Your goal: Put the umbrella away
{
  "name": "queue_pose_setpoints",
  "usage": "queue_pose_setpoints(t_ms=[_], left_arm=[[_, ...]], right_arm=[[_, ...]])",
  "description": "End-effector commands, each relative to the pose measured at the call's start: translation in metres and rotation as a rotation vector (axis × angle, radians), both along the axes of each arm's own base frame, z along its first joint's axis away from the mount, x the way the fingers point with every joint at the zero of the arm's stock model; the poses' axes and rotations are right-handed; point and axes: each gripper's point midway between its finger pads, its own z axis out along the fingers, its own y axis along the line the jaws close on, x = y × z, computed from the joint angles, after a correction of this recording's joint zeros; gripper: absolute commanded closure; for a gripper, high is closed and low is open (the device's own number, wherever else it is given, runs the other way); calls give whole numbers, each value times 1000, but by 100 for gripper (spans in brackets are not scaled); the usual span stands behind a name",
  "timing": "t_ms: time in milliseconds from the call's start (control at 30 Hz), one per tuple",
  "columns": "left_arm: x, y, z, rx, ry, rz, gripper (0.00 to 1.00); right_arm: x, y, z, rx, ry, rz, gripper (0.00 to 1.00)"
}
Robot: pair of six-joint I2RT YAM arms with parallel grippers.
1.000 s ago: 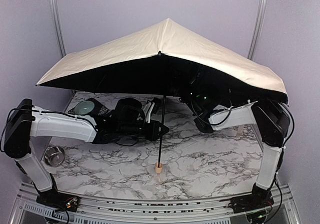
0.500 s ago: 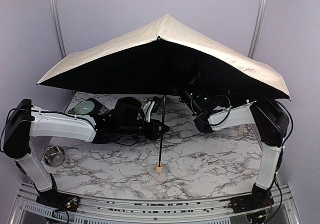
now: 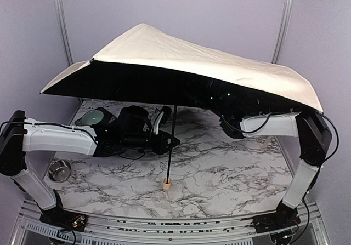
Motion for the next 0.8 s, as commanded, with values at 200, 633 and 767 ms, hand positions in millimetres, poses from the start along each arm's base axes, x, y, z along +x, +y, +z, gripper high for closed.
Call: queue_pose_setpoints(t_ms=[200, 633, 767], left_arm=[[10, 15, 104, -151, -233, 38, 100], [22, 31, 162, -289, -342, 160, 100], [24, 32, 169, -312, -349, 175, 100]], right_arm=[[-31, 51, -72, -502, -106, 28, 99], [-73, 72, -122, -605, -101, 58, 95], [-76, 71, -135, -619, -73, 40, 95]])
